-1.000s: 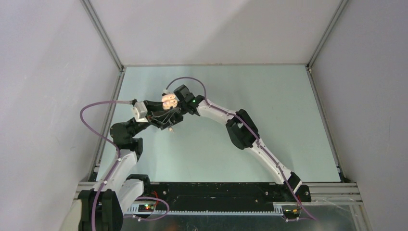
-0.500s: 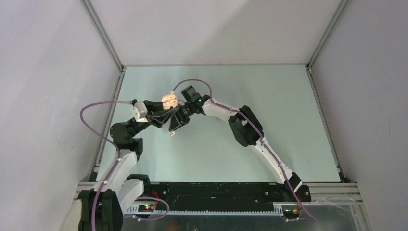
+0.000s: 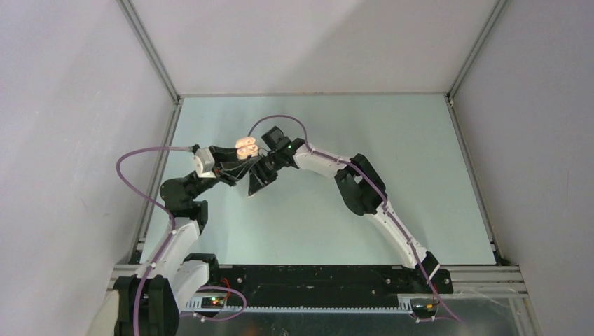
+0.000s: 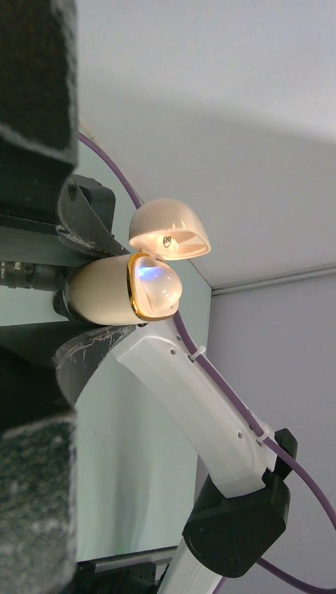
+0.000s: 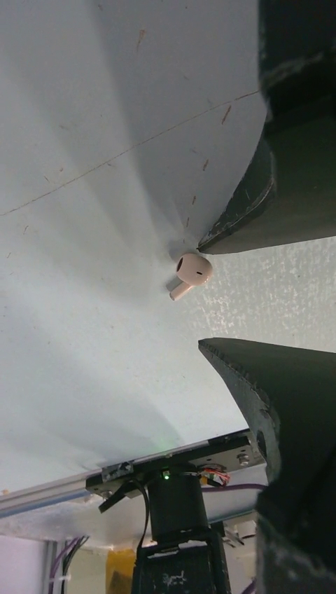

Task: Insert the wireless bluetooth earbuds into the charging case
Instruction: Adjust the left earbud at the center of the board, then pick up the left earbud from the center of the board.

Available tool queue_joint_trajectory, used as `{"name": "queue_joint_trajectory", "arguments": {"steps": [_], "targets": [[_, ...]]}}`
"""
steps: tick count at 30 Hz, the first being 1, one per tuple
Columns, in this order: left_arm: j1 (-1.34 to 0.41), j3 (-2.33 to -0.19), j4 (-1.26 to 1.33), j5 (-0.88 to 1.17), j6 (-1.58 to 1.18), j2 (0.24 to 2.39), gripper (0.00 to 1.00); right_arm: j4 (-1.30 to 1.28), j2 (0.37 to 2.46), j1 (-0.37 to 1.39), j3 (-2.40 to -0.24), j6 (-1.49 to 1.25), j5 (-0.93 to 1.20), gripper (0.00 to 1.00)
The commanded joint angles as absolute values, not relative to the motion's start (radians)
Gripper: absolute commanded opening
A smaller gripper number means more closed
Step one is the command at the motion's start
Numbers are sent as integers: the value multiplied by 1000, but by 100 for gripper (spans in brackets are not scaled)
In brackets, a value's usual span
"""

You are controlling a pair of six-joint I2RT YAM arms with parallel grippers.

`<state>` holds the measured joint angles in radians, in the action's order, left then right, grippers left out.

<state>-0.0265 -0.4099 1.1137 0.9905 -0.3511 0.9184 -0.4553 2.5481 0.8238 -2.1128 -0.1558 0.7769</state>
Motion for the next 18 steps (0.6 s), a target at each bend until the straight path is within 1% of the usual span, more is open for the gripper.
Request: {"name": "queue_joint_trajectory", "arguments": {"steps": [1,8,14,18], "targets": [[-20,-439,1144,976,-356,911,13,-532,2559,832,-2147,-99,621,54],[-20,-440,1144,978,-356,913,13,-575,2601,850,-2224,-72,587,53],[-20,-441,1145,979,-356,918,13,-594,2589,854,-2202,-38,585,48],[-20,-442,1146,979,-357,918,13,-605,2579,853,-2190,-21,590,47]]}}
